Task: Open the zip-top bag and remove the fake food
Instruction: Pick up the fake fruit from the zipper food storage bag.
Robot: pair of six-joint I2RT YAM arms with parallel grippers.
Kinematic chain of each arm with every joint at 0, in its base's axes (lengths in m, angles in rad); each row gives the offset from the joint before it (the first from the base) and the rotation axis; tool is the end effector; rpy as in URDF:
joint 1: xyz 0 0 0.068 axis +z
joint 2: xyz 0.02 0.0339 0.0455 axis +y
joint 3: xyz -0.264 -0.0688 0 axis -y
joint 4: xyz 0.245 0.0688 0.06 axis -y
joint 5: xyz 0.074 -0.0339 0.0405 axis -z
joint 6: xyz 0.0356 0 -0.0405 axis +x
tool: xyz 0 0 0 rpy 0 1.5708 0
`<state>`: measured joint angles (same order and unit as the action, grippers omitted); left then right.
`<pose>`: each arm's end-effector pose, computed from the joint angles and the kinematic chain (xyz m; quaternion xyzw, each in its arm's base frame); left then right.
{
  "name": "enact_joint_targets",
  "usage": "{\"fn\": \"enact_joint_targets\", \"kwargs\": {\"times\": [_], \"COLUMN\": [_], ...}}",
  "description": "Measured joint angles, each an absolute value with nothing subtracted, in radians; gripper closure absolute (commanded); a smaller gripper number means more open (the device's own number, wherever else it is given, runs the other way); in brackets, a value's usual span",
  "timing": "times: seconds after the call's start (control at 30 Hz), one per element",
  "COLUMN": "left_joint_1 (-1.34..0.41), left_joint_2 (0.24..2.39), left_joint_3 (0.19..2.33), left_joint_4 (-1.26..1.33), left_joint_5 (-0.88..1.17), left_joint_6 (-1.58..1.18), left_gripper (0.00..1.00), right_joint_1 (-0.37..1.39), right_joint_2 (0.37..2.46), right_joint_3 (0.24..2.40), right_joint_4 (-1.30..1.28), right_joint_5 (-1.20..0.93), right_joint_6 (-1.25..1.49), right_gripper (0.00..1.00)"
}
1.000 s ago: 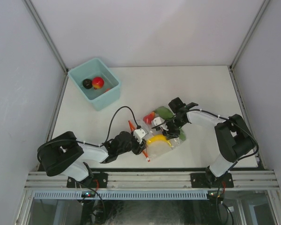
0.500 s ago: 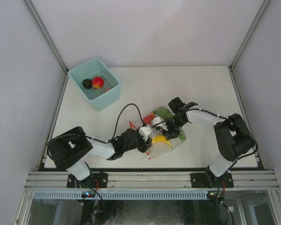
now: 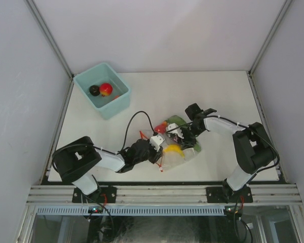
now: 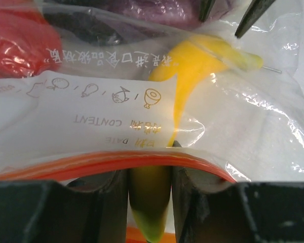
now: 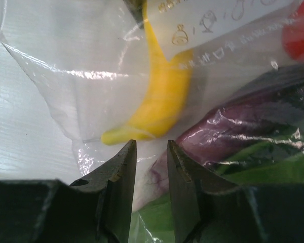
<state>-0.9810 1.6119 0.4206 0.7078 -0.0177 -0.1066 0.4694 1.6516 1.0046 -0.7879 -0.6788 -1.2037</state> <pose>0.1531 -0.2277 0.1210 0.3582 0.7772 -0.2611 0.4465 0.2456 0.1496 0.1761 -0.7135 0.6136 0.2870 0.1790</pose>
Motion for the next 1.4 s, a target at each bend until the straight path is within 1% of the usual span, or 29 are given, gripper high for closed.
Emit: {"fn": "enact_joint_targets", "kwargs": {"times": [0.17, 0.5, 0.83, 1.2, 1.4], "left_joint_1": [-0.982, -0.981, -0.927, -0.906, -0.904], "left_joint_2": [1.549, 1.340, 1.209, 1.133, 1.039], "left_joint_3": [0.405, 0.388, 0.403, 0.554, 0.567], "left_joint_4": [0.641, 0.428, 0.083, -0.295, -0.467], "left_joint_5": [-0.041, -0.056, -0.019, 0.034, 0.033], "left_joint_6": [-0.140, -0.257, -0.384, -0.490, -0.532], "left_gripper": [0.89, 0.97, 0.98, 0.99, 1.00], "right_joint_1": [0.419, 0.379, 0.357, 0.351, 0.348], "right_joint_2": [1.643, 1.638, 1.628, 1.610, 1.610], "right_joint_3": [1.005, 1.005, 1.005, 1.005, 1.005], "right_joint_4": [-0.789, -0.769, -0.762, -0.762, -0.762], "right_joint_5": [-0.690, -0.643, -0.636, -0.637, -0.638], "right_joint_6": [-1.187, -1.132, -1.117, -1.118, -1.118], "right_gripper": [0.68, 0.69, 0.69, 0.69, 0.69]}}
